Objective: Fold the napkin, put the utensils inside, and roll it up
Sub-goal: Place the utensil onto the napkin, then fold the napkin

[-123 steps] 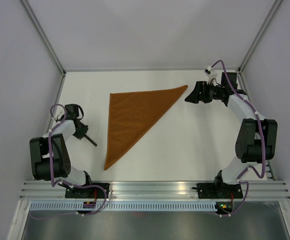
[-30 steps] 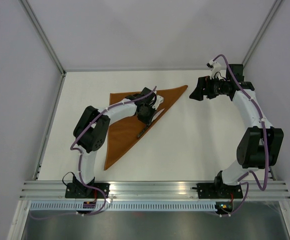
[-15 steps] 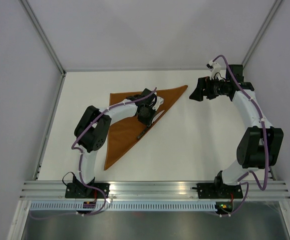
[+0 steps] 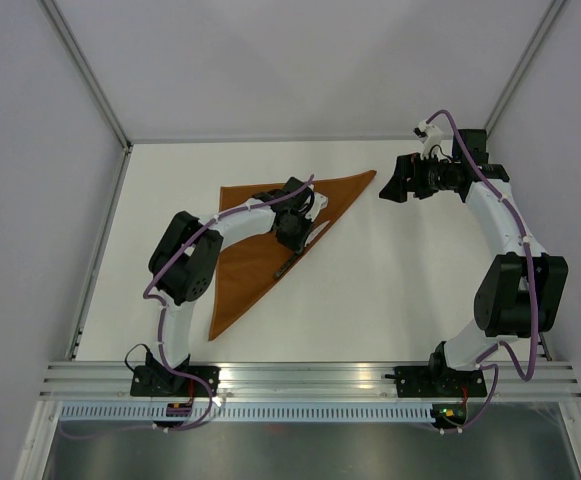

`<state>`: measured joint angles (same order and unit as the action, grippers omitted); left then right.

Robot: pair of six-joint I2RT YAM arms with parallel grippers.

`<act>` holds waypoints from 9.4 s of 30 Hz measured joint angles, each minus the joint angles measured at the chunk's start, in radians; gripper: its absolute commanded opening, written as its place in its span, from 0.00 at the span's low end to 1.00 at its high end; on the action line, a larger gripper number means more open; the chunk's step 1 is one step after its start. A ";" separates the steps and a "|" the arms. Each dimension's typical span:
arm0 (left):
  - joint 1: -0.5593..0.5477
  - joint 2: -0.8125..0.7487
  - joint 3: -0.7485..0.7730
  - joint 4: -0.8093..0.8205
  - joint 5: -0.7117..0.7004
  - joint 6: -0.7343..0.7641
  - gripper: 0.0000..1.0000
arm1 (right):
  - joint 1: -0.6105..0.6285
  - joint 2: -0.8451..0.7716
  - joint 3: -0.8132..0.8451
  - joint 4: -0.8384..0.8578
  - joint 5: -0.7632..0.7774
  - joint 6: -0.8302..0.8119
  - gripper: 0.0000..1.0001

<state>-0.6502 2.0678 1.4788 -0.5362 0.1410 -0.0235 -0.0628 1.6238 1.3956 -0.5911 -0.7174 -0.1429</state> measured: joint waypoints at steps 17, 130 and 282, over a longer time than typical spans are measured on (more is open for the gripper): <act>-0.004 -0.067 0.000 -0.001 0.011 -0.009 0.56 | 0.000 0.000 0.000 0.000 -0.001 0.000 0.95; 0.114 -1.097 -0.128 -0.218 -0.542 -0.484 0.66 | 1.252 0.259 -0.165 0.805 0.948 -0.307 0.00; 0.124 -0.735 -0.341 0.151 -0.261 -0.437 0.69 | 0.237 0.480 0.226 0.522 0.210 0.474 0.08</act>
<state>-0.5266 1.3331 1.1374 -0.3855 -0.1204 -0.4603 0.1745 2.1040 1.6218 -0.0689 -0.5072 0.3313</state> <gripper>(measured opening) 0.690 0.085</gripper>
